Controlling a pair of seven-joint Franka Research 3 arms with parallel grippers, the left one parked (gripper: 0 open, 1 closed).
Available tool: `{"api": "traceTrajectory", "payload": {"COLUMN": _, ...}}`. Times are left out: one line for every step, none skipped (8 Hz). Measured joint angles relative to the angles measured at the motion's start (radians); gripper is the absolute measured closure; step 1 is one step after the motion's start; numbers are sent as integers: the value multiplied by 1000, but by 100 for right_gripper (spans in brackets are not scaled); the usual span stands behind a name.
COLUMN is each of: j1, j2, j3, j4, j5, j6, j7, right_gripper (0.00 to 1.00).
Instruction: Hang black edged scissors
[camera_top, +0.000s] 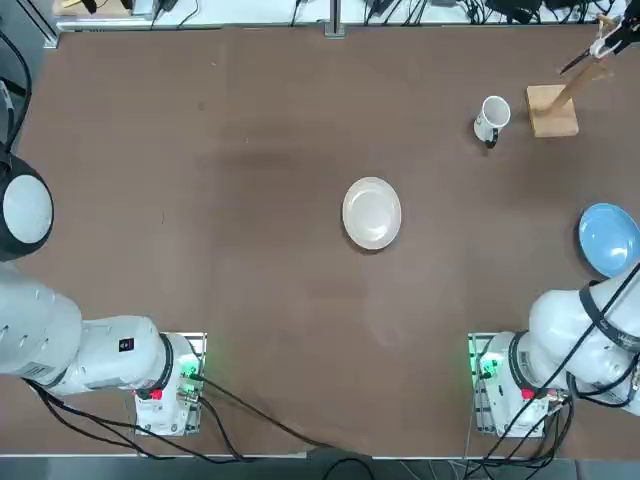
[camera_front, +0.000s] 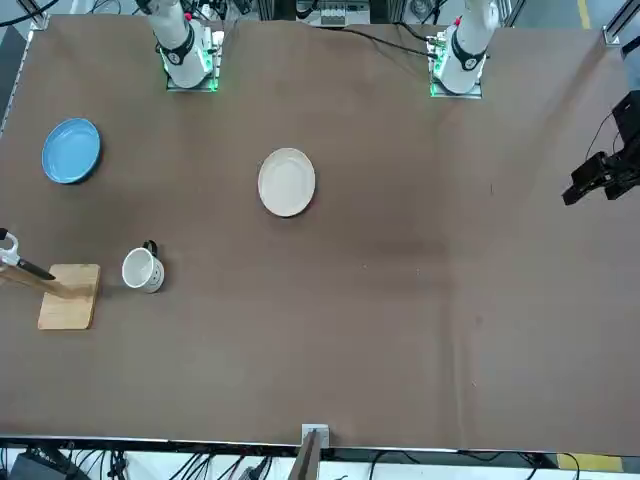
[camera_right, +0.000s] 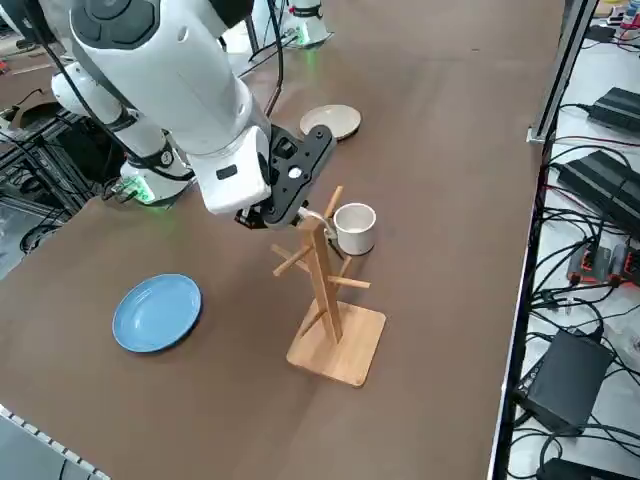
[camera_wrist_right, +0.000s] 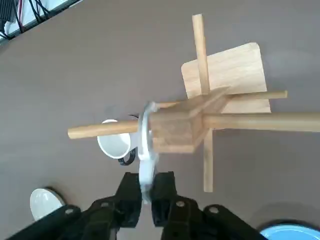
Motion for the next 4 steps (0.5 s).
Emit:
{"api": "traceTrajectory", "payload": {"j1": 1, "j2": 0, "j3": 1, "j4": 0, "j5": 0, "j6": -2, "j7": 0, "right_gripper": 62}}
{"api": "traceTrajectory", "payload": {"j1": 2, "j2": 0, "j3": 3, "j4": 0, "j5": 0, "j6": -3, "j7": 0, "right_gripper": 44}}
{"api": "traceTrajectory", "payload": {"j1": 3, "j2": 0, "j3": 6, "j4": 1, "j5": 0, "j6": -3, "j7": 0, "right_gripper": 27}}
{"api": "traceTrajectory", "payload": {"j1": 3, "j2": 0, "j3": 8, "j4": 3, "j5": 0, "j6": -4, "j7": 0, "right_gripper": 9}}
